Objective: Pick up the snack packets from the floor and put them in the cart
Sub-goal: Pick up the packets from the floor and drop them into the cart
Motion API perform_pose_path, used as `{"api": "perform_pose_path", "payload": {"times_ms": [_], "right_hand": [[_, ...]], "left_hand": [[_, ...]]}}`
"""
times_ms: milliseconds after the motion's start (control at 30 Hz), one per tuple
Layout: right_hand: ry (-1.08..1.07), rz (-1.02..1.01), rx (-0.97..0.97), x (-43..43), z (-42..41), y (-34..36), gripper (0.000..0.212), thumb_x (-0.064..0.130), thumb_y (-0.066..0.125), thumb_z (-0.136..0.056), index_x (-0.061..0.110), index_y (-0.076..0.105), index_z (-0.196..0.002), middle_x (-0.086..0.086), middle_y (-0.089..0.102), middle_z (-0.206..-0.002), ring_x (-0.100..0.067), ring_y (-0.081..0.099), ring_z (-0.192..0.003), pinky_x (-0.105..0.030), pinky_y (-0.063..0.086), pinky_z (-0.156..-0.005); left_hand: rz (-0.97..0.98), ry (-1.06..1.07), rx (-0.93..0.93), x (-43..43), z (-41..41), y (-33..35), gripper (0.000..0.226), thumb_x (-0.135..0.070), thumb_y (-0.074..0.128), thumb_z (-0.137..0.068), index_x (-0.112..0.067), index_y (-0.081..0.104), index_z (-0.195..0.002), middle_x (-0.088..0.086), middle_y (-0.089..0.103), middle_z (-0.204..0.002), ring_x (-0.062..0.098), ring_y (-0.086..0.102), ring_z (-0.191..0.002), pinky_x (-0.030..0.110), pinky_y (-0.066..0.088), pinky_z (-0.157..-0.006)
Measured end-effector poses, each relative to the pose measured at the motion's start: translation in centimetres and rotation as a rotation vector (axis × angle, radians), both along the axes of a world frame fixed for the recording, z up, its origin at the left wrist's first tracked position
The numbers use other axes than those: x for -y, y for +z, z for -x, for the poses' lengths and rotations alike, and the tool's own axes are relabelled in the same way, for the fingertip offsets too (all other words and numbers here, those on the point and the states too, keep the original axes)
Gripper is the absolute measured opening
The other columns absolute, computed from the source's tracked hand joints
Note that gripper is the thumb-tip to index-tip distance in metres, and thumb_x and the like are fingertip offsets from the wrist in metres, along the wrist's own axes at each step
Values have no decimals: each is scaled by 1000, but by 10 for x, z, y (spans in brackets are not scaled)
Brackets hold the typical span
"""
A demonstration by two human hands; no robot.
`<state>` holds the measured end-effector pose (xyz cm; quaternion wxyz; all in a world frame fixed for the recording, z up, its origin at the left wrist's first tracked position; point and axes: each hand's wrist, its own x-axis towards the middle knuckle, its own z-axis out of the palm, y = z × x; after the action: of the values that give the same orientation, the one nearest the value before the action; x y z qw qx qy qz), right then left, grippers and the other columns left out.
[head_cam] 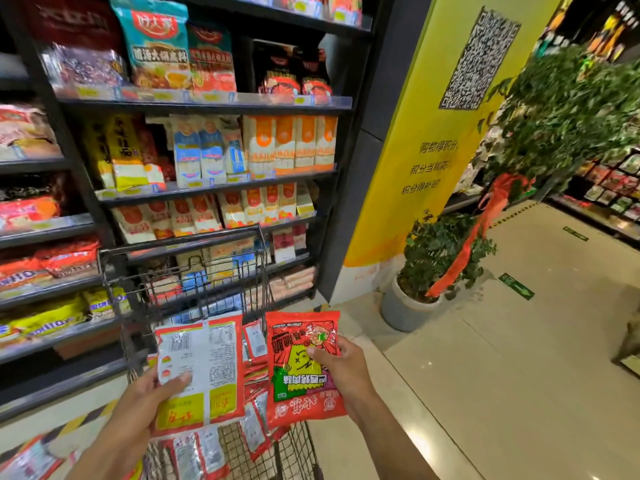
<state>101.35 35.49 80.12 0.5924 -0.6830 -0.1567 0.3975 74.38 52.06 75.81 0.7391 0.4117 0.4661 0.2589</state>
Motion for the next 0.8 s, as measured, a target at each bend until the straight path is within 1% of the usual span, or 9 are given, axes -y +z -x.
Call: {"api": "perform_pose_path", "payload": {"times_ms": [100,233,333,433,467,567,600,700,800], "right_hand": [[55,22,-22,-17,-27,-13,25,9,80,-88,8,73,-112,-14,80,-100,-35,78,-91,-50,63,-85],[141,37,-47,-41,-61,-28,24,10,80,-88,9,74,-111,-10,81,-99,-31,79,-91,-45,64,-83],[195,64,-73,-56,-79,-47,24,10,80,-88,9,74,-112,-9,81,-99,-30,79,-90,-41,64,-79],[223,95,-93,-68,-89,-66,23,10,80,-88,9,75,-110,-9,81,-98,-30,79,-89,-41,65,-78],[230,106,-98,-73,-90,-74,21,9,81,-87,10,76,-108,-10,81,-97,-31,79,-88,-40,64,-76],[221,163,-116,-87,-88,-102,18,4,80,-86,14,78,-101,-9,81,-90,-28,78,-77,-31,61,-60],[224,181,-125,-91,-87,-111,18,4,80,-87,14,77,-101,-10,81,-90,-28,78,-77,-32,61,-60],[250,224,-143,-105,-86,-140,18,4,78,-88,11,76,-105,-13,81,-95,-34,79,-84,-39,65,-69],[269,270,-140,-117,-82,-174,18,4,78,-89,11,76,-105,-14,81,-98,-35,78,-87,-45,65,-76]], "left_hand": [[26,39,-19,-1,-21,-10,36,-8,72,-90,-15,68,-124,15,78,-112,41,77,-96,47,65,-70],[69,104,-22,-4,-50,-23,31,0,68,-91,-11,68,-120,15,79,-106,32,79,-83,41,65,-61],[102,151,-22,-4,-61,-39,30,2,66,-92,-9,67,-121,14,79,-108,28,79,-81,38,64,-59],[119,184,-47,-2,-67,-52,24,3,65,-93,-12,67,-112,6,81,-91,19,79,-73,33,62,-55],[118,191,-66,-1,-67,-58,23,2,66,-93,-12,67,-112,5,81,-90,18,79,-74,32,62,-55],[131,197,-98,-2,-63,-77,33,-1,67,-91,-9,68,-124,16,78,-112,33,78,-92,40,65,-65],[137,202,-94,-5,-62,-84,37,-2,68,-91,-9,68,-127,16,77,-116,36,77,-98,43,65,-72],[160,207,-92,-15,-57,-107,46,-4,74,-86,-13,68,-131,15,74,-124,36,73,-111,53,54,-100],[193,226,-108,-24,-50,-138,68,-18,94,-65,-10,70,-128,16,75,-123,38,72,-112,55,48,-107]]}}
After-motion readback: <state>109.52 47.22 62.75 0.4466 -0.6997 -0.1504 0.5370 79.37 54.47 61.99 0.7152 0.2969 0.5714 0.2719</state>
